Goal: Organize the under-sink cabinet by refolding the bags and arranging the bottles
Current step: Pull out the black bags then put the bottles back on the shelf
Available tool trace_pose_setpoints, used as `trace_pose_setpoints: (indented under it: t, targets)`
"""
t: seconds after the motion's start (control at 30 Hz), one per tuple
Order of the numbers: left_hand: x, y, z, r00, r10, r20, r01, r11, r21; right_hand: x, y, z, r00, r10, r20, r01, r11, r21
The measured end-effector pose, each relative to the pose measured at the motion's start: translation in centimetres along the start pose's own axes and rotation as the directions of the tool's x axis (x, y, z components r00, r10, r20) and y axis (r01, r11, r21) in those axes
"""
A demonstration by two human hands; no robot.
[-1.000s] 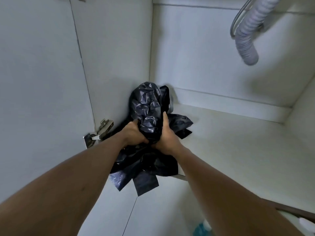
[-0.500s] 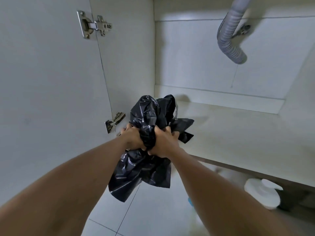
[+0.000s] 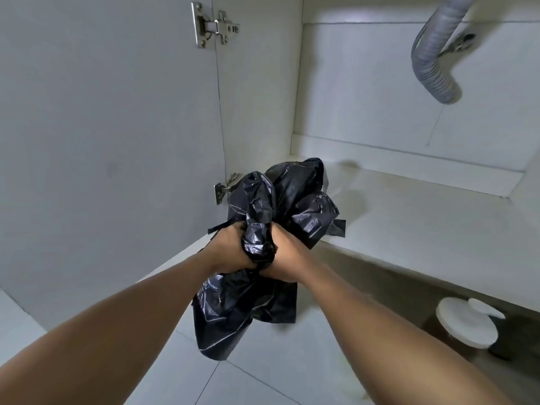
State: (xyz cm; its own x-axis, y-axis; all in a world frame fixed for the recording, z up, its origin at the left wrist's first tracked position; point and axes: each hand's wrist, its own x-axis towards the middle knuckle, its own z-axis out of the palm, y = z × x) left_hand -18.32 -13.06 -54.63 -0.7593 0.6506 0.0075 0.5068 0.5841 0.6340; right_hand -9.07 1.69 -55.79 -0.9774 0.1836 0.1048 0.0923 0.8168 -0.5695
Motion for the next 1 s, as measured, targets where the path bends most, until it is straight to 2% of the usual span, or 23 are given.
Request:
trace_pose_setpoints:
  t: [0.13,0.3,0.43,0.53,0.63,0.73,0.77,0.83,0.9,0.93,1.0]
  targets:
    - [-3.6,-1.6,0.4,0.998,0.013,0.055,-0.019,0.993,0.113,-3.3,-1.3,3.2,0.997,0.077,0.013,-0.078,0.993,0.088]
    - [-8.3,-5.0,3.6,0.989,0.036,0.143,-0.042,0.998,0.04,-7.8,-1.5,7.6,0.988,0.127,0.091,-0.139,0.982,0.13]
    - [-10.9,-8.1,6.2,0.971,-0.032,0.235,0.009,0.995,0.099,-10.5,-1.6,11.4,0.969,0.163,0.187,-0.187,0.975,0.123]
    - [-11.7,-9.5,7.0,0.961,-0.131,0.244,0.118,0.991,0.068,-11.5,-0.9,12.8,0.949,0.245,0.201,-0.269,0.957,0.105]
    - [-12.0,-10.8,7.6,0.965,-0.206,0.163,0.187,0.974,0.128,-12.1,-0.2,13.0,0.958,0.234,0.167,-0.248,0.966,0.071]
    - [-11.9,-12.1,7.7,0.947,-0.242,0.211,0.202,0.96,0.195,-12.5,-0.5,12.3,0.977,0.171,0.128,-0.172,0.985,0.003]
    - [-11.7,-12.5,7.8,0.945,-0.247,0.216,0.19,0.949,0.252,-12.3,-0.5,12.2,0.983,0.156,0.099,-0.155,0.988,-0.018]
    - [-11.4,-12.6,7.7,0.951,-0.254,0.178,0.173,0.911,0.374,-11.1,0.2,12.0,0.986,0.158,-0.047,-0.159,0.987,-0.035]
    - [-11.3,-12.3,7.8,0.967,-0.225,0.122,0.144,0.871,0.469,-8.9,2.0,11.5,0.948,0.248,-0.198,-0.272,0.957,-0.101]
    - [-11.2,-12.2,7.9,0.976,-0.191,0.105,0.117,0.864,0.49,-7.7,3.1,11.0,0.922,0.315,-0.225,-0.352,0.924,-0.149]
    - [-11.1,-12.5,8.2,0.988,-0.121,0.091,0.063,0.874,0.481,-5.8,5.1,10.3,0.865,0.481,-0.142,-0.5,0.847,-0.182]
